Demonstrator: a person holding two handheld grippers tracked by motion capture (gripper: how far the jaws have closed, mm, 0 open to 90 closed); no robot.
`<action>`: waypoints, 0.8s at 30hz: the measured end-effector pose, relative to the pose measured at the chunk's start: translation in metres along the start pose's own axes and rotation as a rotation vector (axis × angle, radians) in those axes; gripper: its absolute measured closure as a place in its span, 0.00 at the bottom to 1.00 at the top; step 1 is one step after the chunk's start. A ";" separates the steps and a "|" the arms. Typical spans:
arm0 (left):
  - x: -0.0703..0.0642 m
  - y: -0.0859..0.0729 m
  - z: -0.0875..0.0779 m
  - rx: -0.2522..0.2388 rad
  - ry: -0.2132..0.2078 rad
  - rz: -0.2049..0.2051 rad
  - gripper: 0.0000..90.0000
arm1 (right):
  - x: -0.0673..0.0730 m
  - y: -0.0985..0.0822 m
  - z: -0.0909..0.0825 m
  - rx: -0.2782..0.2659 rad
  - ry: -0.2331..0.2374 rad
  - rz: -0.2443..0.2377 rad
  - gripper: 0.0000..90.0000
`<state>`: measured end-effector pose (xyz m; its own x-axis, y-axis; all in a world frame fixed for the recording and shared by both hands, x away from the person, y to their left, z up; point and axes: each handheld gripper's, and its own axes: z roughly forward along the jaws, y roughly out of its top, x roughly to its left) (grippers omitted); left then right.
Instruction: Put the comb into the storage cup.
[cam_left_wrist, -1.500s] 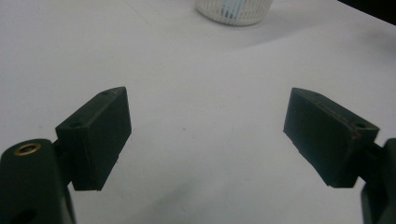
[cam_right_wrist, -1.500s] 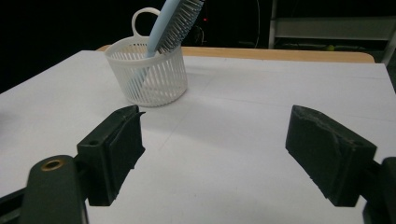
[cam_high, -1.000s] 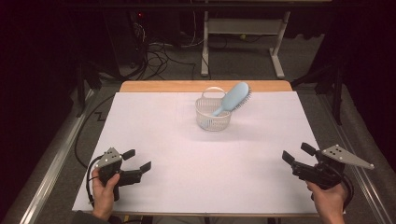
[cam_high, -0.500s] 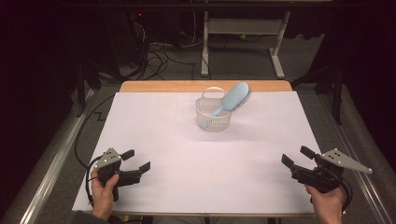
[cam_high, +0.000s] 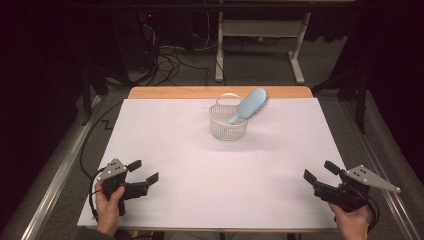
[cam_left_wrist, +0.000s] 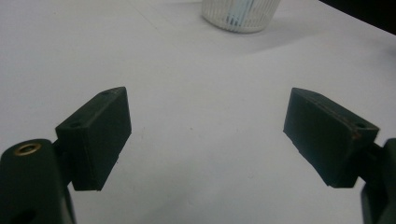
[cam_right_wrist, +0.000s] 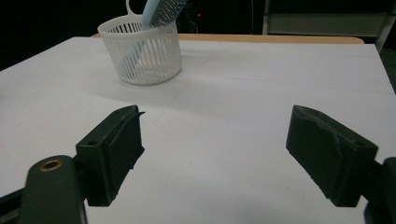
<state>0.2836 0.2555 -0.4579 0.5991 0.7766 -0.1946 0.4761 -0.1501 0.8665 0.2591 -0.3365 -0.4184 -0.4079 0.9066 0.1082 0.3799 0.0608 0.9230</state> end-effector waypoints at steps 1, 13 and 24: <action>0.000 0.000 0.000 0.000 0.000 0.000 0.18 | 0.000 -0.001 0.000 0.004 -0.003 -0.004 0.21; 0.000 0.000 0.000 0.002 0.001 0.003 0.18 | 0.001 -0.016 0.002 -0.012 0.000 -0.018 0.20; 0.001 -0.001 -0.001 -0.001 0.004 -0.004 0.18 | 0.000 -0.025 0.003 -0.012 -0.002 -0.014 0.20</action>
<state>0.2831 0.2572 -0.4582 0.5949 0.7795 -0.1959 0.4775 -0.1468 0.8663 0.2519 -0.3368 -0.4421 -0.4118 0.9064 0.0942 0.3638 0.0688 0.9289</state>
